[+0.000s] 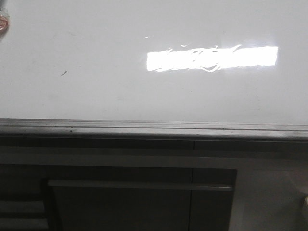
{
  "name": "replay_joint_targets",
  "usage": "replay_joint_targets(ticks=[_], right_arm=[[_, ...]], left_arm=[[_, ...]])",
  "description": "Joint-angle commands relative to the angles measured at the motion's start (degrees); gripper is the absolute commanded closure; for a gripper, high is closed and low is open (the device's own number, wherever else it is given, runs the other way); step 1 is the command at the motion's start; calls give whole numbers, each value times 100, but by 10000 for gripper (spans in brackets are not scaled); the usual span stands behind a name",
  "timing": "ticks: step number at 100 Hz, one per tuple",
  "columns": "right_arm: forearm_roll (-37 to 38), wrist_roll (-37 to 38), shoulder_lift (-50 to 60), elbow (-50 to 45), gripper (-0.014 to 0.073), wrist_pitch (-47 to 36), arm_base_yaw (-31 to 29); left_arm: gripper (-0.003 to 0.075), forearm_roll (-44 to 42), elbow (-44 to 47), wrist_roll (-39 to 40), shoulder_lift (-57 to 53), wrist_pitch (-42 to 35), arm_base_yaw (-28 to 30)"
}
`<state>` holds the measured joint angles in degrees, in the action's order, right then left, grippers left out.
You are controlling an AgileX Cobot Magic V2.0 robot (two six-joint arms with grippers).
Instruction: Write number 0 on whiteboard
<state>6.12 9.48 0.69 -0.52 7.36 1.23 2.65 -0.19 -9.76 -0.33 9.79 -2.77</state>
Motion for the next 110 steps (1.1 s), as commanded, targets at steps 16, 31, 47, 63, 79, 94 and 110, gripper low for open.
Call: replay_joint_targets(ticks=[16,31,47,63,79,94,110], right_arm=[[75,-31,51,-75,666,-422,-19],[75,-31,51,-75,666,-422,-19],[75,-31,51,-75,666,-422,-19],[75,-31,51,-75,666,-422,-19],[75,-31,51,-75,666,-422,-19],[86,-31,51,-75,666,-435,-19],[86,-31,51,-75,666,-482,-19]], left_arm=[[741,69,140,32,-95,-437,-5],[741,69,140,32,-95,-437,-5],[740,52,140,7,-95,-437,-5],[741,-646,140,-34,-95,-447,-5],[740,-863,140,-34,-95,-447,-5],[741,-853,140,-34,-95,-447,-5],[741,-300,140,28,-95,-575,-5]])
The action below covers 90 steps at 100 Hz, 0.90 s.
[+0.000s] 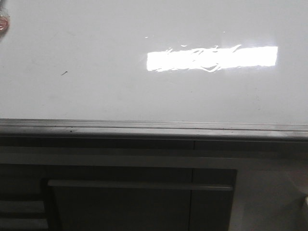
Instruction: Write number 0 on whiteboard
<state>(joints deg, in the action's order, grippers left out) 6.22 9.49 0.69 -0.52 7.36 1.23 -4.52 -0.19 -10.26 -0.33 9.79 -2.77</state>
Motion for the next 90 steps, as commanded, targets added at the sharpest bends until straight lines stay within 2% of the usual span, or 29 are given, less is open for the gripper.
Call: replay_joint_targets(ticks=[1,12,30,43,54,70,90], right_arm=[[76,-32,51,-75,666,-482,-19],[76,-32,51,-75,666,-506,-19],[39,-32,51,-44,666,-817,-19],[-146,-32,51,359,666,-956,-19],[-339,-32,28,937,666,-778,-19],[-339,-32,-505,2018,666,409,-19],[-328,-32,-1880,3247,666,1985,-19]], left_arm=[[740,452,140,77,-95,-618,-5],[740,1278,140,77,-95,-841,-5],[740,1424,117,77,-95,-1189,-5],[740,1980,-121,77,-80,-1630,-5],[741,2224,-639,77,-44,-1627,-5],[741,2212,-1682,77,404,-933,-5],[741,1853,-2820,40,1715,711,-5]])
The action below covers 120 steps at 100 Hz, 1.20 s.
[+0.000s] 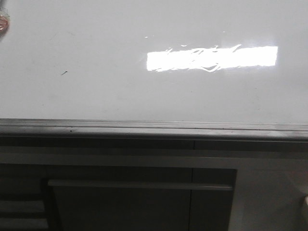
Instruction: Write number 0 on whiteboard
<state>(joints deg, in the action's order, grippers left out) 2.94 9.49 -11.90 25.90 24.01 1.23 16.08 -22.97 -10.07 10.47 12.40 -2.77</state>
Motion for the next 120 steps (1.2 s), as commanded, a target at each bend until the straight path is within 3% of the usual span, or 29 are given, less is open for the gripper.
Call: replay_joint_targets(ticks=[1,11,19,69,84,94,100,111,120], right_arm=[[0,-32,-667,674,666,376,-19],[0,-32,-1239,1013,666,1129,-19],[0,-32,-1588,1088,666,1543,-19],[10,-32,-2068,1088,664,1742,-19],[10,-44,-2068,1088,560,1742,-19],[10,-44,-2068,1088,418,1731,-19],[10,-44,-2068,1088,333,1731,-19],[10,-44,-2068,1088,316,1717,-19],[10,-44,-2068,1088,326,1683,-19]], left_arm=[[741,-238,-606,22,683,512,-5],[741,-578,-889,22,1297,1273,-5],[741,-620,-914,22,1709,1373,-5],[740,-355,-914,22,2773,1172,-5],[733,-355,-914,22,2773,1064,-5],[654,-355,-914,22,2773,922,-5],[566,-355,-914,22,2773,764,-5],[421,-355,-927,22,2866,523,-5],[406,-355,-1043,22,3085,522,-5]])
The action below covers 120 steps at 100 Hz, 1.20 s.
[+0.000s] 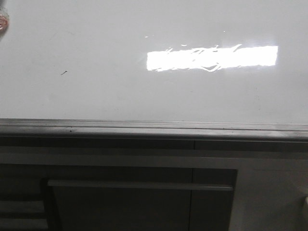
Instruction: Write number 0 on whiteboard
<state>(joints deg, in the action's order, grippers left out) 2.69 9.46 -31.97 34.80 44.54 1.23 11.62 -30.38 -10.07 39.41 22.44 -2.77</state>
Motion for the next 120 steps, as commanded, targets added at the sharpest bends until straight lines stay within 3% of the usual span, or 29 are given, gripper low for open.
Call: replay_joint_targets(ticks=[1,17,39,72,120], right_arm=[[36,-41,-61,198,326,-370,-19],[36,-41,-61,198,326,-370,-19],[36,-41,-61,198,326,-370,-19],[36,-41,-61,198,326,-302,-19],[36,-41,-61,198,326,-287,-19]], left_arm=[[406,91,-315,22,214,-472,-5],[406,91,-934,-140,831,-144,-107],[407,-152,-1827,-325,1844,118,-691],[407,-200,-2803,-227,2624,843,-689],[404,-456,-3034,61,2846,1270,-689]])
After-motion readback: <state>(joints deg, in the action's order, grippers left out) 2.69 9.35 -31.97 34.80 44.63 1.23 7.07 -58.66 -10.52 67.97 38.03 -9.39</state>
